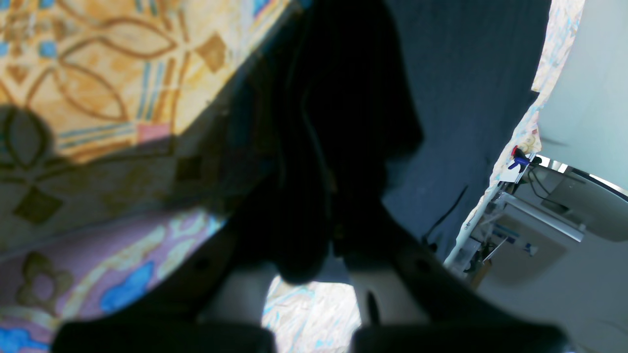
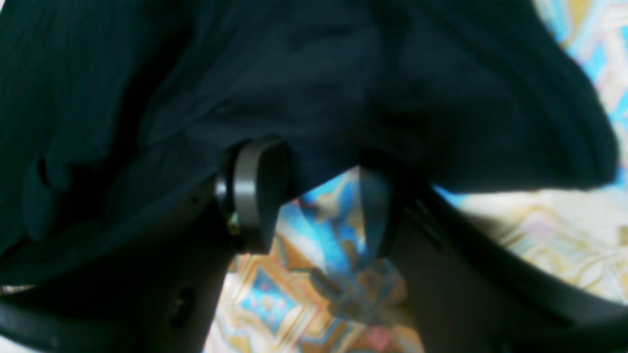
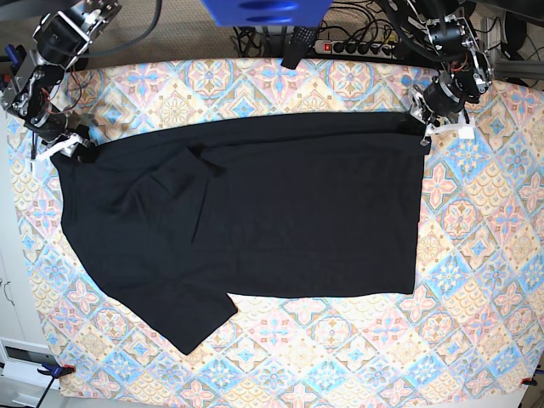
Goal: Fold the T-shirt properly
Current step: 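Hold both shoulder corners and pull the shirt away from the hem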
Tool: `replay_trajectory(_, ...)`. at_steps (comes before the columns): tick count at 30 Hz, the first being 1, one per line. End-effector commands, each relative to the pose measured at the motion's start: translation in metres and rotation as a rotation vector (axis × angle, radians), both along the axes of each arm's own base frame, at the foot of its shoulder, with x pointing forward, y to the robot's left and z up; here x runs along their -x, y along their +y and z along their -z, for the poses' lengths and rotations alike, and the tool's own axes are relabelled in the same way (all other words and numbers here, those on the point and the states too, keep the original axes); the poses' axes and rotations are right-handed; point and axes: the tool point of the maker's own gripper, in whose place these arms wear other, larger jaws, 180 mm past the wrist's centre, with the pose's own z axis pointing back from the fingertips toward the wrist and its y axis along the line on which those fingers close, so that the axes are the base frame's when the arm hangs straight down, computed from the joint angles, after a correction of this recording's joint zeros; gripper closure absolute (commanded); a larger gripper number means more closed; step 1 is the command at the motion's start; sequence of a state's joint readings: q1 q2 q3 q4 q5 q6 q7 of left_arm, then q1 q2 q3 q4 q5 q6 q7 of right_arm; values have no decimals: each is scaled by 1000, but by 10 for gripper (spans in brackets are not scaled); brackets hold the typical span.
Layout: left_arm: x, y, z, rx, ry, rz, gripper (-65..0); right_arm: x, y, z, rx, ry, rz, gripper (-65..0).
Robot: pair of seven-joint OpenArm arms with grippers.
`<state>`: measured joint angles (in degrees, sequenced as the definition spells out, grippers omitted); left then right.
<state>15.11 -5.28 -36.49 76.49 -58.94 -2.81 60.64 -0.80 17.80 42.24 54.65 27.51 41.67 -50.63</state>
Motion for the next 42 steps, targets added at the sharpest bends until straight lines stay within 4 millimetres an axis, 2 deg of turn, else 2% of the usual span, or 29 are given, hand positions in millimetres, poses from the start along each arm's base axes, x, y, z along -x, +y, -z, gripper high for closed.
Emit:
replay_trajectory(1, 2, 12, -1, -38, 10, -2, 0, 2, -15, -2, 36, 22, 25, -274)
replay_trajectory(4, 1, 17, -3, -52, 10, 5, 0, 2, -25, -6, 54, 17, 30, -274)
replay_trajectory(9, 1, 21, -4, -57, 10, 1, 0, -3, -26, -9, 53, 5, 35, -274)
replay_trajectory(14, 5, 24, -3, -67, 19, 9, 0, 1, -40, -15, 54, -18, 98, -274)
replay_trajectory(35, 12, 24, -1, -68, 35, 10, 0, 3, -38, -12, 48, -5, 93, -277)
replay_trajectory(42, 11, 24, -1, -68, 33, 10, 0, 7, -22, -4, 14, 24, 76, -380)
